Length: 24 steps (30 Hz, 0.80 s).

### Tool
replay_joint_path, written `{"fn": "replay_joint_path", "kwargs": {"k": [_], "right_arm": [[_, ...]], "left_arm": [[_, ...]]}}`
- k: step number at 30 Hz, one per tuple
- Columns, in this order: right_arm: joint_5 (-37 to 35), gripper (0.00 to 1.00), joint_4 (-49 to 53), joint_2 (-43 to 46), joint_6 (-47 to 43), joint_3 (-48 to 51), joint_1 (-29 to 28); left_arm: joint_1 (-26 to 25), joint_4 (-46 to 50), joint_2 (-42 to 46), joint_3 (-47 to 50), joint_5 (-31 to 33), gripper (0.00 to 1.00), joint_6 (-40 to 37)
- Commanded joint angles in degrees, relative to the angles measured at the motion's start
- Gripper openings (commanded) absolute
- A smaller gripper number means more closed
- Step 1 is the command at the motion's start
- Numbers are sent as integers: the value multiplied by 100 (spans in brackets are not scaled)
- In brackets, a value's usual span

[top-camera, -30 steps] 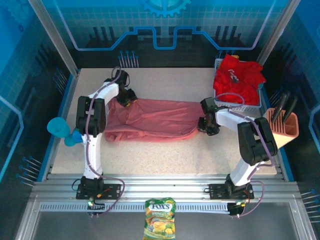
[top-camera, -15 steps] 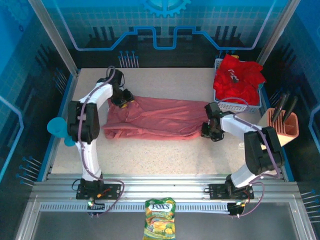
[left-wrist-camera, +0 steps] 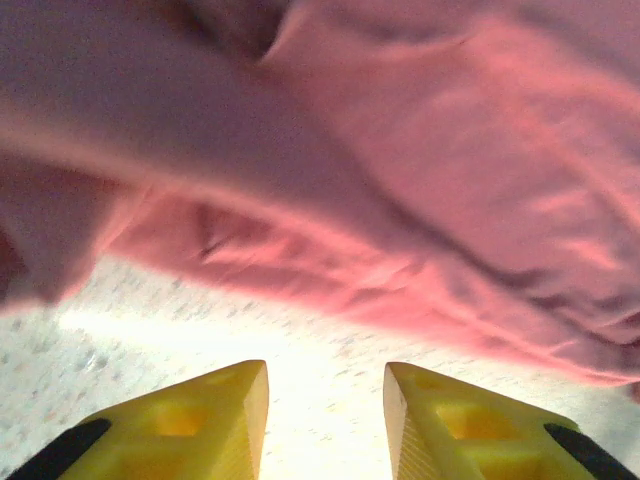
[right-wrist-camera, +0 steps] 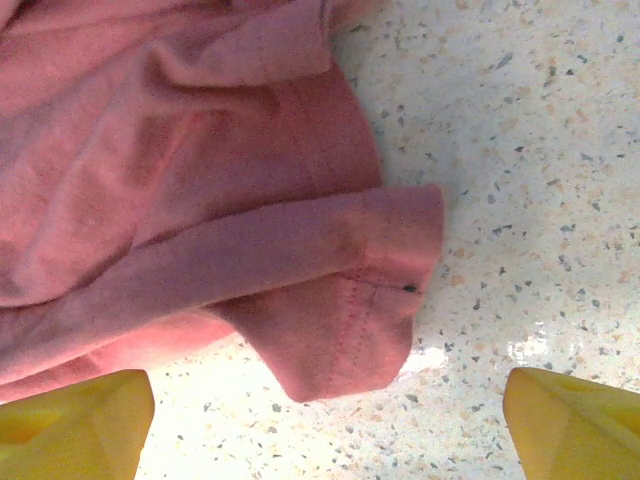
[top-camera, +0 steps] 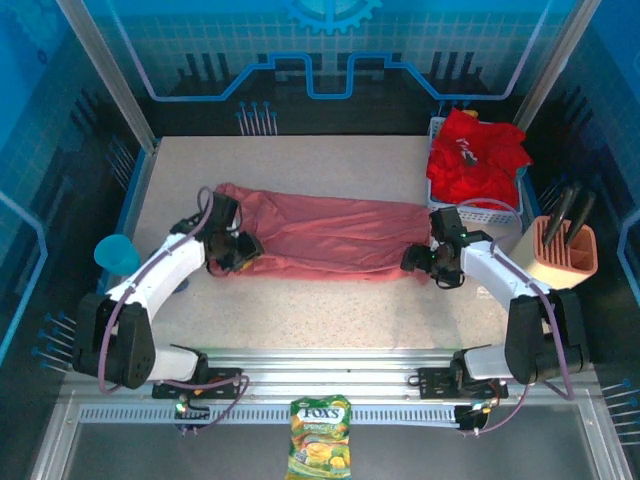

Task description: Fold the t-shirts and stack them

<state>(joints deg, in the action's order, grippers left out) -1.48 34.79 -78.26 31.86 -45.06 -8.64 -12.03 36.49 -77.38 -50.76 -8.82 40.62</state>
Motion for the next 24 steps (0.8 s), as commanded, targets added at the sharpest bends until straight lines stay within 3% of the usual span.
{"fn": "replay_joint_path", "kwargs": {"k": [1,9,18,22,24], "right_arm": [[408,92,-150,-102,-8,45,188],[507,92,-358,-248,66,87,189],[516,93,-375,-417,41,-45,165],[536,85,-385,-585,42,-142,167],[521,76,-431,-607,23,-111,163]], "left_arm": [[-216,-619,61,270,274,35,490],[-305,-1786,-753,598,617,34,941],[-326,-1585,-1039,429,1011,39,766],[-318,-1402,-1034,440,1278,43,619],[-318,-1405,-1066,470,1304,44,592]]}}
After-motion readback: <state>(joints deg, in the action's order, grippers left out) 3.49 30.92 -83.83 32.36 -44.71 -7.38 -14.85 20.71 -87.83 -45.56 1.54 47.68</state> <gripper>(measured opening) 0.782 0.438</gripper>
